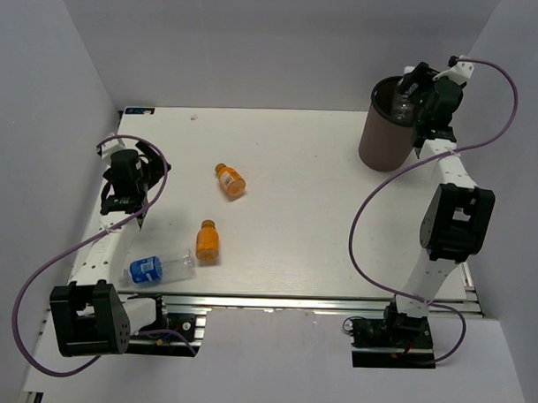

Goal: Put the plastic bottles in the bin

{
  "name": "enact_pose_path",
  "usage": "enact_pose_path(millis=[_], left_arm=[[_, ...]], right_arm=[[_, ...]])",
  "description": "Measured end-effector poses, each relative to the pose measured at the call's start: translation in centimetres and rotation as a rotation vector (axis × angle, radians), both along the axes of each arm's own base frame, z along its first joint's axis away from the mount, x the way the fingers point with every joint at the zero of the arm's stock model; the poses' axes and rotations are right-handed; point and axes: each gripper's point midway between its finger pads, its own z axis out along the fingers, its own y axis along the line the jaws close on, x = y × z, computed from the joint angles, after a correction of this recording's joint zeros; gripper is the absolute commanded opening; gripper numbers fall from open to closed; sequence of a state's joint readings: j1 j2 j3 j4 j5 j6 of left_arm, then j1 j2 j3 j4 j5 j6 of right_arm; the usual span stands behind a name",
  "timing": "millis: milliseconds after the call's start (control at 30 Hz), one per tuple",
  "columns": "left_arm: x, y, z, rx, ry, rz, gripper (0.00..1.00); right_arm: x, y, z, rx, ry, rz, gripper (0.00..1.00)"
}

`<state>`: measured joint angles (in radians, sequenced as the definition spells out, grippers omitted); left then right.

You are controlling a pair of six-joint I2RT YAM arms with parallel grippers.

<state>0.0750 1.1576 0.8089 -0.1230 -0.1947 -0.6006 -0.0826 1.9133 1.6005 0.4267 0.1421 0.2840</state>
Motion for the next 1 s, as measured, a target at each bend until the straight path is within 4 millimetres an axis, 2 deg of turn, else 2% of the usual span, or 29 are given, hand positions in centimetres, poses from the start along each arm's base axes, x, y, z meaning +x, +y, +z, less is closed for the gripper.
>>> enact_pose_path(millis=[233,400,533,633,700,767,900,1000], left_arm=[[0.0,0.0,0.0,-0.001,0.001,0.000,0.98],[0.0,0.0,-0.4,-0.002,0.012,0.001,0.98],[0.1,-0.1,-0.9,-0.007,0.025,-0.004,0.98],[0.2,-0.4,-1.2,-0.019,0.033,-0.019,0.98],[0.3,-0.6,-1.4,-0.027,0.037,-0.027,0.98],[0.3,-0.8,-1.4,-0.032,0.038,-0.037,0.98],[0.3,-1.1,-1.4,-0.038,0.036,-0.049,0.98],[0.5,-1.5,-1.3,-0.052,0.027,-0.069,0.98]], right_arm=[[-1.1,0.9,1.1,-0.001,0.005,0.045,0.89],[-3.2,2.9,3.8,-0.022,-0.001,0.123,0.89],[-5.7,6.3,6.3,-0.046,-0.013,0.249,0.89],[-7.3,10.9,6.9,-0.061,0.003,0.364,0.89],[-8.4,15.1,6.0,-0.070,0.034,0.451,0.89],[-9.7,19.1,4.0,-0.072,0.086,0.526,0.89],[-13.6,27.0,-2.9,-0.085,0.254,0.688,0.89],[-16.4,31.6,-6.7,-0.111,0.364,0.785,0.89]])
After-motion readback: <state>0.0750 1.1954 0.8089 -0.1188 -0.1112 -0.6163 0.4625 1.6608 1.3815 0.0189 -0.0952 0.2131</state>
